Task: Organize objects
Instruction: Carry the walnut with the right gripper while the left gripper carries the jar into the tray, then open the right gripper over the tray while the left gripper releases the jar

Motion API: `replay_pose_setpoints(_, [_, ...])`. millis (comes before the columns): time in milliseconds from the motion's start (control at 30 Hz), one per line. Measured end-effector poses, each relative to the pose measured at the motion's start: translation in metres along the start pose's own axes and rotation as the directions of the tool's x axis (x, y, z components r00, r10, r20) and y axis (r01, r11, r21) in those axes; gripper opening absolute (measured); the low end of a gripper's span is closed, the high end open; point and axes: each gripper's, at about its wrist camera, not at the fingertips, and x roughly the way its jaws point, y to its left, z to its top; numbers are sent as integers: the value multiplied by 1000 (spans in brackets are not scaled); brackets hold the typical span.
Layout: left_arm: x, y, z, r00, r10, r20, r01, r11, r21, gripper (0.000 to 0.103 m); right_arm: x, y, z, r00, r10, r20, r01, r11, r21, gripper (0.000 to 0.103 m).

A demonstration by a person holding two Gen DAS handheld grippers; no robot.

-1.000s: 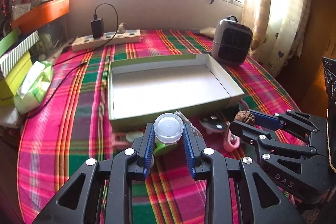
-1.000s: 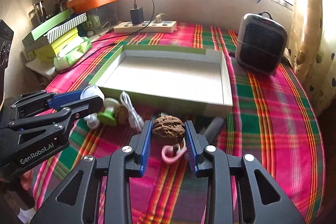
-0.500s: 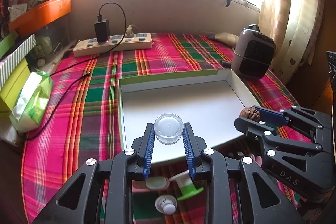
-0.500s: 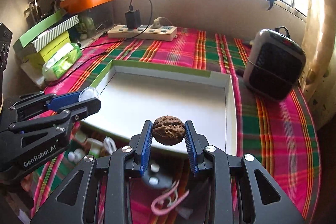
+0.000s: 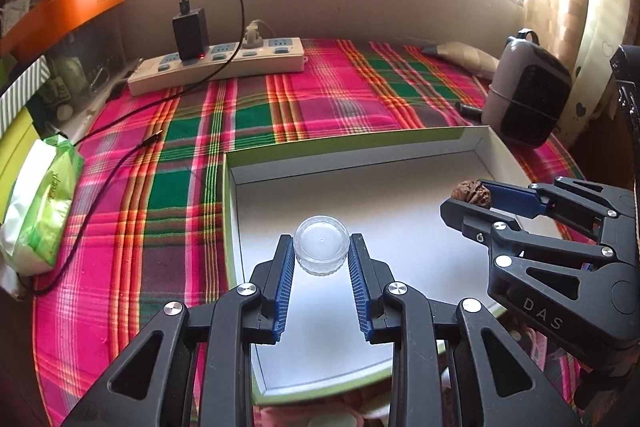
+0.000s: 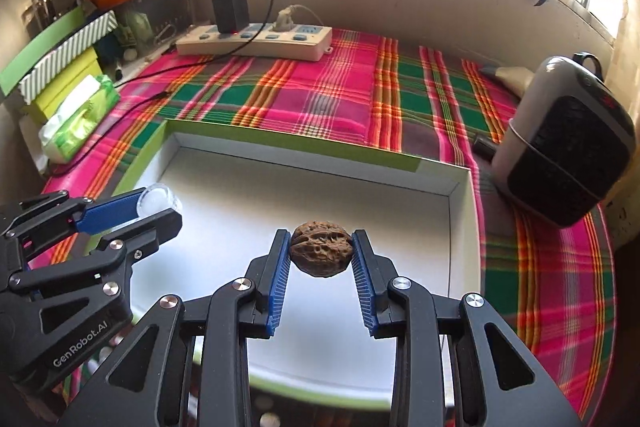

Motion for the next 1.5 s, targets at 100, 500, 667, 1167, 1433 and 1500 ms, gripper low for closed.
replay_pose_setpoints(100, [6,0,2,1000,-4,-3,4,1000,5,25,9,-2,3,1000,-8,-15,8,1000,2,32])
replay_pose_setpoints(500, [21,3,6,1000,-1,-26,1,1000,-5,25,26,-2,9,999,-21,-33,21,1000,-11,32])
replay_pose_setpoints(667, [22,2,6,1000,3,-24,-2,1000,6,26,31,-1,10,999,-19,-38,19,1000,-9,32])
replay_pose_setpoints(1167, [22,2,6,1000,7,-26,-7,1000,0,31,30,0,10,999,-21,-31,21,1000,-7,46])
replay_pose_setpoints(1433, [13,2,3,1000,28,-14,-28,1000,-6,35,21,-6,7,999,-31,-17,31,999,18,48])
replay_pose_setpoints(1500, [8,2,1,999,31,-9,-31,999,-8,35,16,-6,6,1000,-26,-8,26,999,24,49])
